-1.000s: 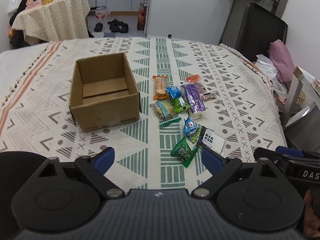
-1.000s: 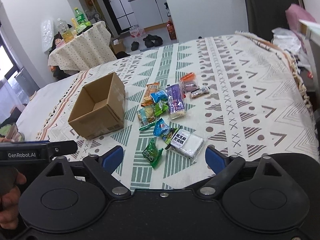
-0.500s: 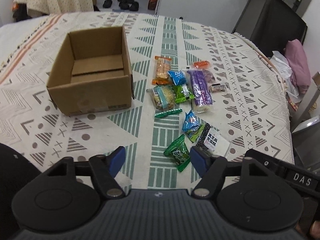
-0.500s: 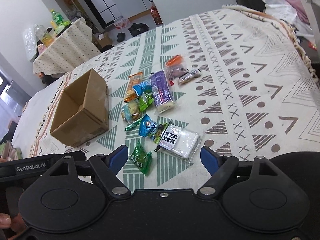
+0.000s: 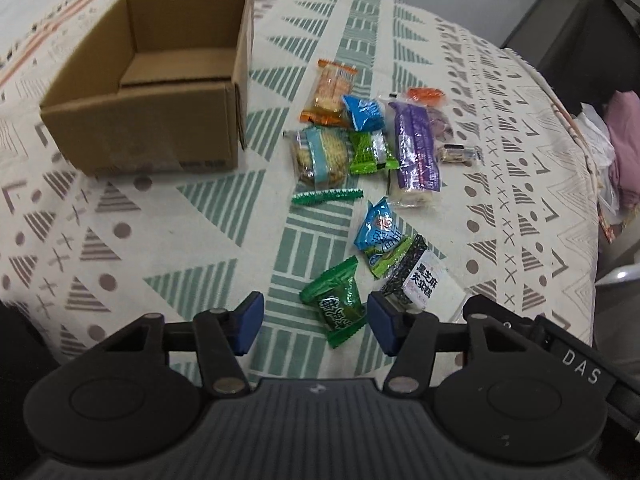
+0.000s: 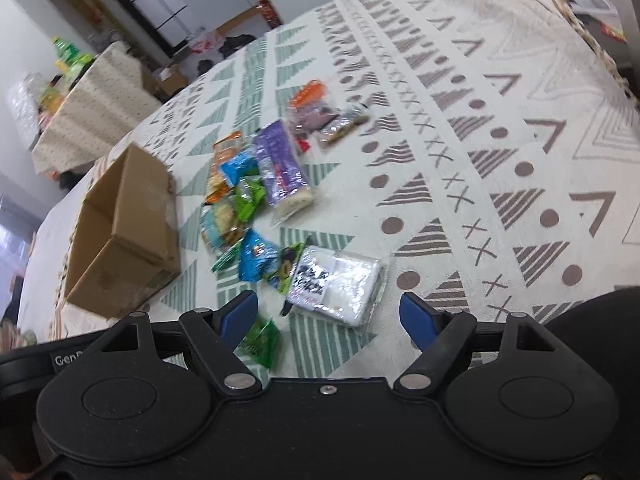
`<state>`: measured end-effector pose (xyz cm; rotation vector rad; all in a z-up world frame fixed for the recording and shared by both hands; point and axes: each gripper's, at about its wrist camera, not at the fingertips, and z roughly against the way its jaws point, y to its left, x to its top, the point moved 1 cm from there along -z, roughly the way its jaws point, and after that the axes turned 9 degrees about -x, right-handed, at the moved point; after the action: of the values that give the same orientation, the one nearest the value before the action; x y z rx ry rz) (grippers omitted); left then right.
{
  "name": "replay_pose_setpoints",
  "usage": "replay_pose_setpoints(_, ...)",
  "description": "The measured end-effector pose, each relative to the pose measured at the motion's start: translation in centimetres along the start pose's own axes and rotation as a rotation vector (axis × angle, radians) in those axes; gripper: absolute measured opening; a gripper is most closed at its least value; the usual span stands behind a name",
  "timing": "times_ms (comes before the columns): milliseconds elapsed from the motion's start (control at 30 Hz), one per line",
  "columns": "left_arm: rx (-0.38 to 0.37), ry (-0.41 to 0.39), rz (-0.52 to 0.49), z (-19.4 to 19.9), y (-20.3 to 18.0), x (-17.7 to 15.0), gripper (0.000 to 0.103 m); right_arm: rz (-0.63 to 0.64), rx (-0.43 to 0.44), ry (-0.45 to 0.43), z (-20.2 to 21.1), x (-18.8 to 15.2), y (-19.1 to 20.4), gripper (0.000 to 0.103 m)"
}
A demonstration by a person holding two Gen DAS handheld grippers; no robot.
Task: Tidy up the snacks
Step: 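Grasp the green candy packet with the left gripper while the right grasps the white cake packet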
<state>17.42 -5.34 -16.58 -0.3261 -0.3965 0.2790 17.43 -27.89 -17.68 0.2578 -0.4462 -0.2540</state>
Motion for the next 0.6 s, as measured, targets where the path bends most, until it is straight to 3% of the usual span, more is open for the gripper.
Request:
replay_pose_setpoints(300,-0.024,0.065,0.119,-3.5,0.1,0.0,0.05,-0.059,0.003,0.025,-2.4,0.5,-0.8,0.077)
replay_pose_setpoints(433,-0.065,0.084,0.227,-4.9,1.0,0.0,0.05,-0.08,0.019,0.056,-3.5,0.6,-0.9,0.077)
replay_pose_setpoints(600,-0.047,0.085,0.297,-6.2,1.6,0.2,0.049,-0.097,0.027,0.074,-4.4,0.7,-1.0,0.077)
